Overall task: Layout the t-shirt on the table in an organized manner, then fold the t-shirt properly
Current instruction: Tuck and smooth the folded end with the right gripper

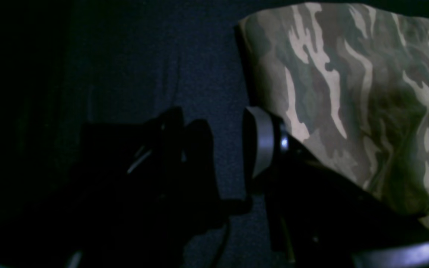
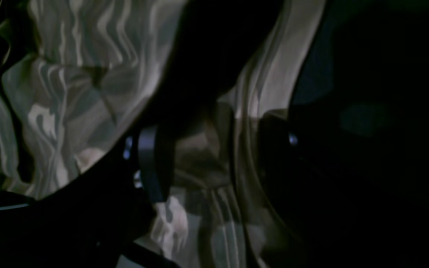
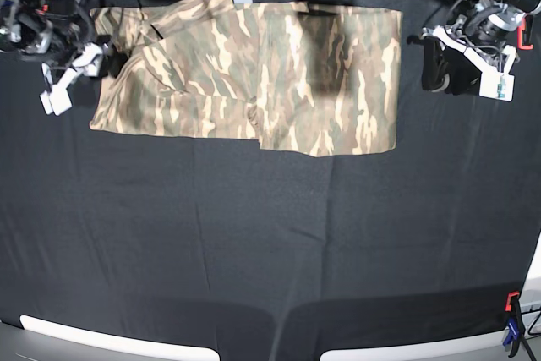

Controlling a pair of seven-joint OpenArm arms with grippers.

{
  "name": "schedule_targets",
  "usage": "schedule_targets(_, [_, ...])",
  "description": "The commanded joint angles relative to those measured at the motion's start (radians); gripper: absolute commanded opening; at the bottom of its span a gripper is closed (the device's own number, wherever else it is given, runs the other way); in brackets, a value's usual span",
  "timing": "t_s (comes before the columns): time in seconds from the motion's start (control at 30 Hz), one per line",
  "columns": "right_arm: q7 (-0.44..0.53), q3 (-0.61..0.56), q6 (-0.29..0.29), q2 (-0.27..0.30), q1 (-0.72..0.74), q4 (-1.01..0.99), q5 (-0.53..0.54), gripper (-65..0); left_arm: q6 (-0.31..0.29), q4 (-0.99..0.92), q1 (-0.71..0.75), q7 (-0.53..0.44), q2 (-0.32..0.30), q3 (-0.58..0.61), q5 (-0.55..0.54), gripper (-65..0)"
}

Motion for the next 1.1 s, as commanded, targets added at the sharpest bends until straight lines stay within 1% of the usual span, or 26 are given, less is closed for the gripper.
schedule_targets(0.0, [-0.003, -0.009, 0.003, 0.014, 0.002, 0.011, -0.015, -29.4, -0.004, 0.019, 0.003, -0.023, -0.008, -0.005, -0.013, -40.5])
schedule_targets(0.17, [0.001, -0.023, 0.002, 0.014, 0.002, 0.011, -0.019, -29.4, -0.003, 0.019, 0.003, -0.023, -0.008, -0.005, -0.012, -40.5])
schedule_targets(0.27, [0.003, 0.011, -0.016, 0.014, 0.002, 0.011, -0.050, -29.4, -0.004, 0.019, 0.003, -0.023, -0.008, -0.005, -0.012, -40.5])
schedule_targets(0.4, [0.029, 0.092, -0.019, 0.014, 0.002, 0.011, -0.074, -29.4, -0.003, 0.019, 0.003, -0.023, -0.008, -0.005, -0.013, -40.5])
schedule_targets(0.53, [0.024, 0.099, -0.019, 0.011, 0.002, 0.003, -0.074, -29.4, -0.003, 0.019, 0.003, -0.023, -0.008, -0.005, -0.013, -40.5])
schedule_targets(0.63, [0.025, 0.068, -0.019, 0.011, 0.003, -0.034, -0.058, -29.4, -0.003, 0.019, 0.003, -0.023, -0.008, -0.005, -0.013, -40.5])
schedule_targets(0.8, [0.017, 0.011, -0.013, 0.011, 0.002, -0.080, 0.027, -29.4, -0.004, 0.019, 0.003, -0.023, -0.008, -0.005, -0.013, -40.5])
schedule_targets(0.93, [-0.006, 0.004, -0.011, 0.012, 0.002, -0.080, 0.092, -29.4, -0.004, 0.019, 0.003, -0.023, -0.008, -0.005, -0.012, -40.5])
schedule_targets(1.07, [-0.006, 0.004, -0.011, 0.012, 0.002, -0.080, 0.095, -29.4, -0.004, 0.019, 0.003, -0.023, -0.008, -0.005, -0.013, -40.5])
